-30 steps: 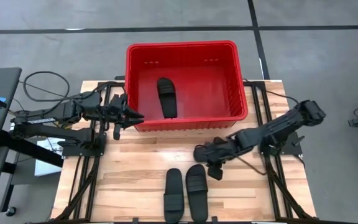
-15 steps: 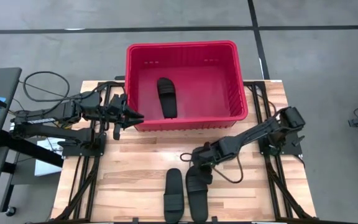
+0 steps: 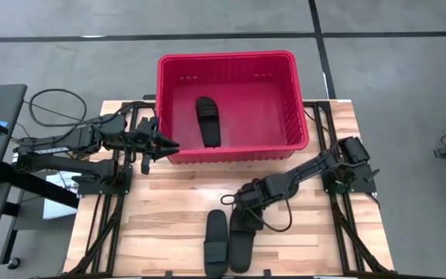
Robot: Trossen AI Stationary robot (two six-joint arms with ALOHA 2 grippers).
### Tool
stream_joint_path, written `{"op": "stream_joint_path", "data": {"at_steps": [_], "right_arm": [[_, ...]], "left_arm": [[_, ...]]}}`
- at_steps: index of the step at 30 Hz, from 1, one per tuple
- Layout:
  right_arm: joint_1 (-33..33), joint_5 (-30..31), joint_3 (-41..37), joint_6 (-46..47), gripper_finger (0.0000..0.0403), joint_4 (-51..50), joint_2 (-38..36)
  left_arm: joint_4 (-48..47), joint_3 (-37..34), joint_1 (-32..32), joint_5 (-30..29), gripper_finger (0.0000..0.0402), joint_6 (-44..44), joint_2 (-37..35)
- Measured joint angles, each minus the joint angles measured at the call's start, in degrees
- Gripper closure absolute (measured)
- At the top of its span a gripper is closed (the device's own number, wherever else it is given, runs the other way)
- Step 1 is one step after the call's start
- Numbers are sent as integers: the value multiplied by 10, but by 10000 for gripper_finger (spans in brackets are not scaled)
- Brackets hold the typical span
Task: Pick and place slides into bin
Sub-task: Put the black slide into the red organizer bin
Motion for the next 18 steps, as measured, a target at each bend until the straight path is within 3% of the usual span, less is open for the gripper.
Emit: {"op": "stream_joint_path", "data": {"at_steps": [18], "right_arm": [[-26,5,-4,-34,250,-17,-39]], "left_arm": [[-3,0,0,2,315,3,0]]}}
